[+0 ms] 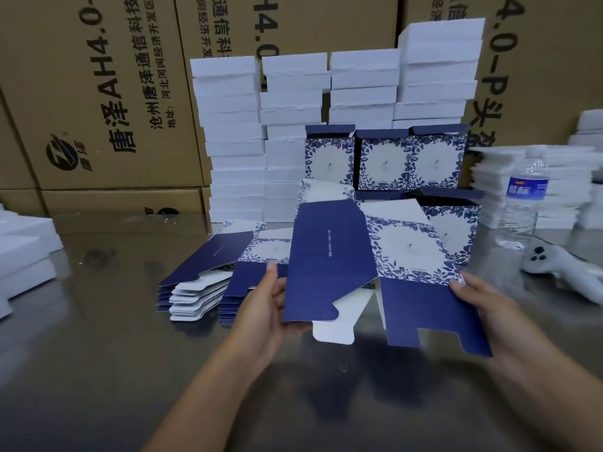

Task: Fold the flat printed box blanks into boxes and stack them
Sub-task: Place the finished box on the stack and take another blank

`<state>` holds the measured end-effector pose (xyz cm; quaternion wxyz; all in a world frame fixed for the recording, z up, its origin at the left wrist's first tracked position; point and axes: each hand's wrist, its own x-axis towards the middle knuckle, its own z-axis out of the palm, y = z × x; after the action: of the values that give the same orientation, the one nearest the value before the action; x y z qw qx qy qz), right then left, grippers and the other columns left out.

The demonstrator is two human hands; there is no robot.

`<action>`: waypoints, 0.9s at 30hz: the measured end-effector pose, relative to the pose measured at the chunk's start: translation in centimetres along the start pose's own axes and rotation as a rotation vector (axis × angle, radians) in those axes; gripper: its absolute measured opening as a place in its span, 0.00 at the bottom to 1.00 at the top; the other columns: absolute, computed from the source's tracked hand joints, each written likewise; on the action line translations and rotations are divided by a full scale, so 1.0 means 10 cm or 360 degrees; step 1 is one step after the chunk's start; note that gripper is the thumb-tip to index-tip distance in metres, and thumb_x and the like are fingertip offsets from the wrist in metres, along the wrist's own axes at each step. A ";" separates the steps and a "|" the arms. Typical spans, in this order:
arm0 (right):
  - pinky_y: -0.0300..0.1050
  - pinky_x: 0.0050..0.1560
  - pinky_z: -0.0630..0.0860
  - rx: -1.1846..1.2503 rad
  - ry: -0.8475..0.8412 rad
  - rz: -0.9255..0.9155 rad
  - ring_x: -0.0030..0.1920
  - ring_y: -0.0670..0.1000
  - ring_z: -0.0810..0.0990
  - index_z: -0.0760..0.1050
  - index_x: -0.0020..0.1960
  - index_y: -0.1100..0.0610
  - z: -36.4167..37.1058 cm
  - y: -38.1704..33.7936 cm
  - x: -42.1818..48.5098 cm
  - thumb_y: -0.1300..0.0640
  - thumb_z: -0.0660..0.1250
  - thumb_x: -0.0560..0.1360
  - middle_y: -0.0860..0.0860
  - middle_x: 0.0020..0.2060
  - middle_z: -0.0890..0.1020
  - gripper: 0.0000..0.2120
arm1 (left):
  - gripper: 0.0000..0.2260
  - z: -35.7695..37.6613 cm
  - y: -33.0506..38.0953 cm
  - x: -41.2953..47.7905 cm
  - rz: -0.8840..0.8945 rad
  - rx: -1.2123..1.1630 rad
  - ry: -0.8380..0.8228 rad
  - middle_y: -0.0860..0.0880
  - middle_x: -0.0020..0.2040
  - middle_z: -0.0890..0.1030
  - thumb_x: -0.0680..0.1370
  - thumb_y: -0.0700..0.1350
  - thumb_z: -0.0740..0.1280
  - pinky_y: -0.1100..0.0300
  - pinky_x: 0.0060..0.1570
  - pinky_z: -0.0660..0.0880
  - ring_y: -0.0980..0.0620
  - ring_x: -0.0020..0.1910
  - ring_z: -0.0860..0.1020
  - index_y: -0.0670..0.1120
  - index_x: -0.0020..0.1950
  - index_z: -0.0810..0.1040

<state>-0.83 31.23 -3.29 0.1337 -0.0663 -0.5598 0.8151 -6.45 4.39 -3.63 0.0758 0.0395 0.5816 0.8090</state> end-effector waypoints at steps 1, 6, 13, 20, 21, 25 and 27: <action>0.36 0.32 0.79 -0.0020 0.0044 -0.0013 0.35 0.45 0.83 0.77 0.53 0.54 0.00 0.01 0.01 0.63 0.62 0.76 0.48 0.40 0.86 0.09 | 0.22 0.00 -0.02 0.01 0.0071 0.0150 0.0059 0.40 0.49 0.84 0.81 0.55 0.56 0.48 0.47 0.80 0.40 0.49 0.82 0.38 0.53 0.80; 0.38 0.28 0.72 -0.0392 0.0219 -0.0188 0.25 0.43 0.75 0.75 0.40 0.56 0.00 0.10 0.05 0.59 0.66 0.76 0.46 0.26 0.79 0.07 | 0.17 -0.10 -0.13 0.00 0.0408 0.1016 0.0262 0.41 0.36 0.70 0.82 0.48 0.58 0.57 0.39 0.63 0.49 0.36 0.68 0.41 0.35 0.67; 0.41 0.31 0.58 -0.1107 0.0244 -0.0524 0.29 0.48 0.62 0.65 0.33 0.60 -0.03 0.19 0.08 0.51 0.59 0.80 0.55 0.28 0.62 0.19 | 0.18 -0.13 -0.15 0.00 0.0325 0.1046 0.0278 0.41 0.36 0.72 0.82 0.48 0.58 0.57 0.39 0.61 0.49 0.37 0.68 0.37 0.37 0.70; 0.45 0.38 0.57 -0.1086 0.0227 -0.0519 0.36 0.50 0.63 0.66 0.37 0.70 -0.03 0.20 0.12 0.52 0.59 0.80 0.54 0.33 0.66 0.22 | 0.22 -0.05 -0.10 0.01 0.0150 0.0745 0.0360 0.55 0.31 0.81 0.82 0.55 0.56 0.60 0.34 0.70 0.56 0.30 0.77 0.47 0.37 0.81; 0.45 0.37 0.56 -0.1092 0.0196 -0.0530 0.34 0.50 0.61 0.64 0.34 0.66 -0.01 0.21 0.10 0.53 0.59 0.80 0.54 0.31 0.64 0.22 | 0.22 -0.05 -0.10 0.01 0.0229 0.0783 0.0379 0.50 0.36 0.83 0.82 0.55 0.55 0.59 0.35 0.70 0.54 0.33 0.77 0.43 0.41 0.81; 0.40 0.27 0.54 -0.1160 0.0114 -0.0491 0.29 0.46 0.61 0.65 0.34 0.67 0.03 0.24 0.07 0.52 0.59 0.80 0.54 0.25 0.62 0.23 | 0.22 -0.12 -0.09 0.01 0.0385 0.0869 0.0443 0.38 0.45 0.81 0.83 0.50 0.54 0.57 0.39 0.70 0.48 0.39 0.75 0.32 0.50 0.75; 0.39 0.30 0.56 -0.1105 0.0131 -0.0449 0.33 0.47 0.65 0.69 0.43 0.74 0.02 0.25 0.07 0.50 0.59 0.80 0.67 0.31 0.65 0.25 | 0.20 -0.13 -0.10 0.02 0.0348 0.0863 0.0439 0.41 0.45 0.82 0.83 0.50 0.54 0.57 0.39 0.72 0.46 0.40 0.77 0.34 0.50 0.76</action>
<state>-1.90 30.38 -5.56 0.2365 -0.0627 -0.8005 0.5471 -6.74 3.51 -5.05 -0.1045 0.0105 0.7730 0.6256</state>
